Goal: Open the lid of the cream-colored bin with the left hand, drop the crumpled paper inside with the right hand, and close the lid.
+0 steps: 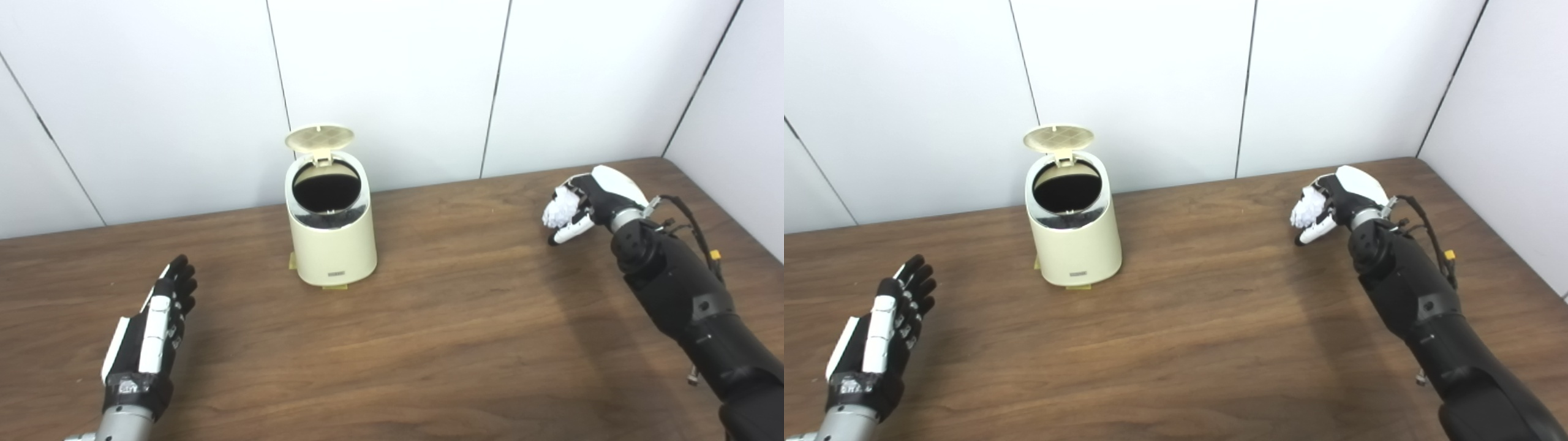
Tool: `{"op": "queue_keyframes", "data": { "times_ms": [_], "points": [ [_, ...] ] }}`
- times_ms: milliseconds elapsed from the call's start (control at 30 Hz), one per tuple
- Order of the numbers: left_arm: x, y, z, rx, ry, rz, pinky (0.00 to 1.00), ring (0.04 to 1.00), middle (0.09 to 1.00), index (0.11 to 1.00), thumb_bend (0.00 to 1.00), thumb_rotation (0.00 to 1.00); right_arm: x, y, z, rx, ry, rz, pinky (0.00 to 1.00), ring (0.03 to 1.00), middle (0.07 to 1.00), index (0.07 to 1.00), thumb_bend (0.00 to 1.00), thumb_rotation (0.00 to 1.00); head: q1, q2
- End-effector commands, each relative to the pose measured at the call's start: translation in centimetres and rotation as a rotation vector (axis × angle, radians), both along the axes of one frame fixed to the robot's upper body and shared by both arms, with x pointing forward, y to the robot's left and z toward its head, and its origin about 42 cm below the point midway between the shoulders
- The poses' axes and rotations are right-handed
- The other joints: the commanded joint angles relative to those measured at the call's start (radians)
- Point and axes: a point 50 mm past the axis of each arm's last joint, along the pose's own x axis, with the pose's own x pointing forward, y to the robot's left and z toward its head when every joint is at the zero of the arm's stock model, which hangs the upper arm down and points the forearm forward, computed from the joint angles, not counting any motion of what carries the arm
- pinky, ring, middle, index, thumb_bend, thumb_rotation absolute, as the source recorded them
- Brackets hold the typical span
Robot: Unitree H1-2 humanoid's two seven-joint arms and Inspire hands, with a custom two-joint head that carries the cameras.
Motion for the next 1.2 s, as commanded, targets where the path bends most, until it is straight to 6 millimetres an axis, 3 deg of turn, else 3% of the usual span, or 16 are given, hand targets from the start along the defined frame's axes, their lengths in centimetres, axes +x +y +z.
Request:
{"op": "queue_keyframes", "data": {
  "times_ms": [0,233,300,400,533,700,833,900,967,1167],
  "points": [
    [0.3,-0.3,1.9,0.007,-0.082,-0.013,1.0,0.972,0.967,1.0,0.65,0.88,0.8,-0.9,3.0,-0.041,-0.086,-0.018,0.38,0.388,0.495,0.533,0.52,0.0,0.002,0.002],
    [0.2,-0.6,1.9,0.006,-0.083,-0.011,1.0,0.97,0.963,1.0,0.65,0.87,0.6,-0.6,2.6,-0.076,-0.109,-0.019,0.39,0.393,0.506,0.526,0.51,0.0,0.002,0.003],
    [0.2,-0.7,1.8,0.002,-0.082,-0.011,1.0,0.966,0.959,0.999,0.65,0.87,0.5,-0.3,2.8,-0.092,-0.134,-0.017,0.32,0.406,0.5,0.526,0.5,0.0,0.006,0.002],
    [0.2,-0.9,1.7,0.0,-0.074,-0.005,1.0,0.966,0.955,1.0,0.67,0.88,0.4,0.5,3.0,-0.132,-0.251,-0.019,0.32,0.405,0.509,0.494,0.5,0.0,0.018,0.003],
    [0.1,-0.8,1.5,-0.01,-0.07,-0.003,1.0,0.971,0.959,1.0,0.64,0.88,-0.2,2.4,4.0,-0.161,-0.39,0.017,0.29,0.43,0.56,0.489,0.49,0.0,0.042,0.002],
    [-0.1,-0.9,1.2,-0.012,-0.06,-0.001,0.99,0.971,0.96,1.0,0.65,0.86,-1.4,5.9,7.0,-0.253,-0.534,0.154,0.35,0.403,0.535,0.506,0.5,0.0,0.081,-0.004],
    [-0.3,-1.2,0.7,-0.029,-0.049,0.002,0.99,0.973,0.959,0.997,0.64,0.84,-3.1,9.4,9.5,-0.208,-0.645,0.262,0.42,0.39,0.515,0.518,0.5,0.0,0.112,-0.011],
    [-0.3,-1.4,0.5,-0.027,-0.038,0.005,0.99,0.967,0.956,0.99,0.63,0.84,-3.8,11.0,10.4,-0.166,-0.675,0.301,0.31,0.391,0.516,0.549,0.49,0.0,0.12,-0.014],
    [-0.3,-1.6,0.3,-0.017,-0.028,0.006,0.99,0.967,0.961,0.997,0.6,0.83,-4.2,12.7,11.1,-0.119,-0.692,0.33,0.28,0.391,0.512,0.562,0.49,0.0,0.128,-0.017],
    [-0.4,-2.4,-0.1,0.002,-0.005,0.002,0.99,0.968,0.967,1.0,0.57,0.78,-4.5,17.9,12.0,-0.045,-0.772,0.449,0.31,0.387,0.512,0.541,0.49,0.0,0.169,-0.025]
  ]
}}
